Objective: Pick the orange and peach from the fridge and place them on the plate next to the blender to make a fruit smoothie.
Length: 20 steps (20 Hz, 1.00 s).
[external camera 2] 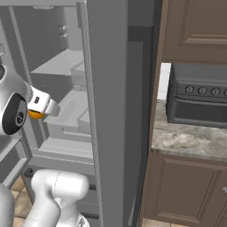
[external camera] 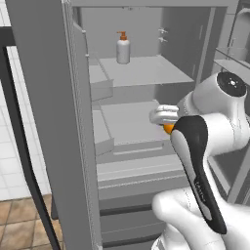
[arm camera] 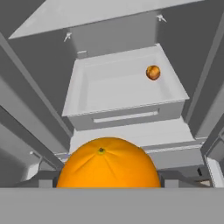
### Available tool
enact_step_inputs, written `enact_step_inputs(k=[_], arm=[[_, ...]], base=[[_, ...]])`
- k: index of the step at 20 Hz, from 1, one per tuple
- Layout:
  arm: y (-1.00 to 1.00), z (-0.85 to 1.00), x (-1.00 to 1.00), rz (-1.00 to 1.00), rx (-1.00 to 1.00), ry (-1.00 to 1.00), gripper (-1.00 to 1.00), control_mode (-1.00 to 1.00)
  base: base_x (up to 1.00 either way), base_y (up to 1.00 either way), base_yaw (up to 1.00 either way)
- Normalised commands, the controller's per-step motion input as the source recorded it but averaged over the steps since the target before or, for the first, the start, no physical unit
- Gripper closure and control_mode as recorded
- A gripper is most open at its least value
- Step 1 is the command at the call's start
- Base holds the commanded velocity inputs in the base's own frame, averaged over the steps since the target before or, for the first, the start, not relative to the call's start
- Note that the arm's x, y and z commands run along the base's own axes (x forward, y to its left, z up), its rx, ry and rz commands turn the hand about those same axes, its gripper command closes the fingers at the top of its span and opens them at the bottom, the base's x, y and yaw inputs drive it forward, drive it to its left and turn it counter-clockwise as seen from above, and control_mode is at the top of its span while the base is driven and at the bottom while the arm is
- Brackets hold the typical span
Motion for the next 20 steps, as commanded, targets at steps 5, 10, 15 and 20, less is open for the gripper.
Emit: enact_step_inputs(k=[5,10,15,20], arm=[[0.00,-0.66,-0.25,0.00,-0.05,0.02,1.00,-1.00],[0.00,-0.02,-0.31,0.00,0.00,0.01,1.00,-1.00],[0.00,0.00,-0.41,0.00,0.00,0.00,1.00,-1.00],[0.00,0.00,-0.11,0.00,0.00,0.00,1.00,-1.00]], base=[[0.00,0.00,0.00],[0.00,0.00,0.00],[0.00,0.00,0.00],[0.00,0.00,0.00]])
